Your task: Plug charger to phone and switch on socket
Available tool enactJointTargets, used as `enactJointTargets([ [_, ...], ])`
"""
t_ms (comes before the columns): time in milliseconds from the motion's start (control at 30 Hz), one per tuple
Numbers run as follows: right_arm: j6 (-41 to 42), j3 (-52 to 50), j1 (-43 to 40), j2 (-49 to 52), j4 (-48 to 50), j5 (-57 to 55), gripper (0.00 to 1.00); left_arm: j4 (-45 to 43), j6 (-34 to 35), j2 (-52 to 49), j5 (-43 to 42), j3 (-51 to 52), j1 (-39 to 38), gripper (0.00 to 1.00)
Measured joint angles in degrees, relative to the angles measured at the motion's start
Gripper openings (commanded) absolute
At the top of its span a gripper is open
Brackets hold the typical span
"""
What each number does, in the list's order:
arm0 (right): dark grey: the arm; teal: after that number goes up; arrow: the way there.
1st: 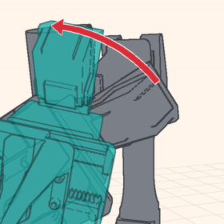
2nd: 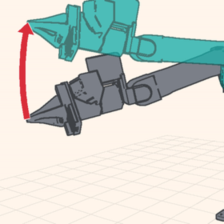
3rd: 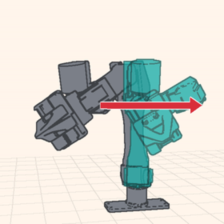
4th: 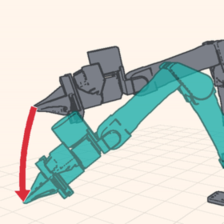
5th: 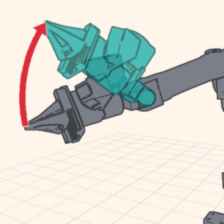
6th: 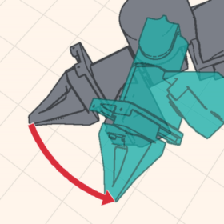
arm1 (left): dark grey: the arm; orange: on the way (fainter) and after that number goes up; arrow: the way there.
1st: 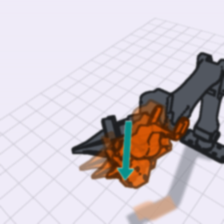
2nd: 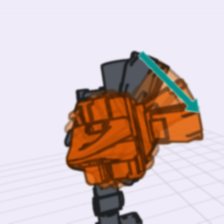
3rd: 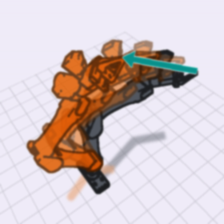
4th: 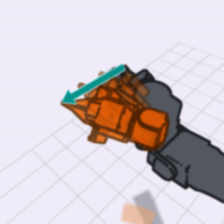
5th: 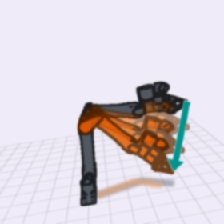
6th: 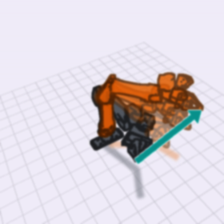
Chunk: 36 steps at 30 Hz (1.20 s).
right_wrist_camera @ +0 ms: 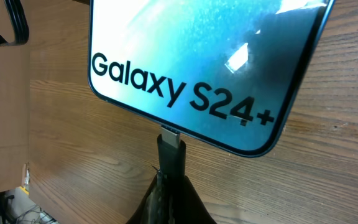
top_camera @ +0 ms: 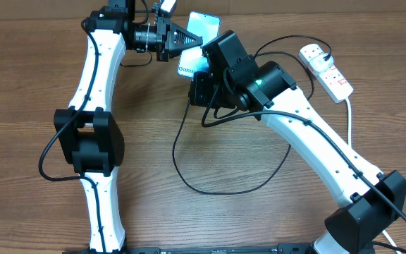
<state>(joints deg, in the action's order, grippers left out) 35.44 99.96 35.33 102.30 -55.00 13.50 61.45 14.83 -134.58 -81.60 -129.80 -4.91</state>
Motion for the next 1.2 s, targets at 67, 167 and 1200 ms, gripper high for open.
enactJointTargets([
  [67, -0.1, 0.0, 0.0, 0.0, 0.0, 0.0, 0.04, 0.0, 0.0, 0.0, 0.0, 0.0, 0.0, 0.04],
  [167, 0.0, 0.0, 0.0, 0.0, 0.0, 0.0, 0.04, 0.0, 0.0, 0.0, 0.0, 0.0, 0.0, 0.04],
  [1200, -4.0, 5.2, -0.4, 11.2, -19.2, -1.9, 0.64, 17.5, -0.2, 0.0, 66.2, 0.0, 2.5, 0.04],
])
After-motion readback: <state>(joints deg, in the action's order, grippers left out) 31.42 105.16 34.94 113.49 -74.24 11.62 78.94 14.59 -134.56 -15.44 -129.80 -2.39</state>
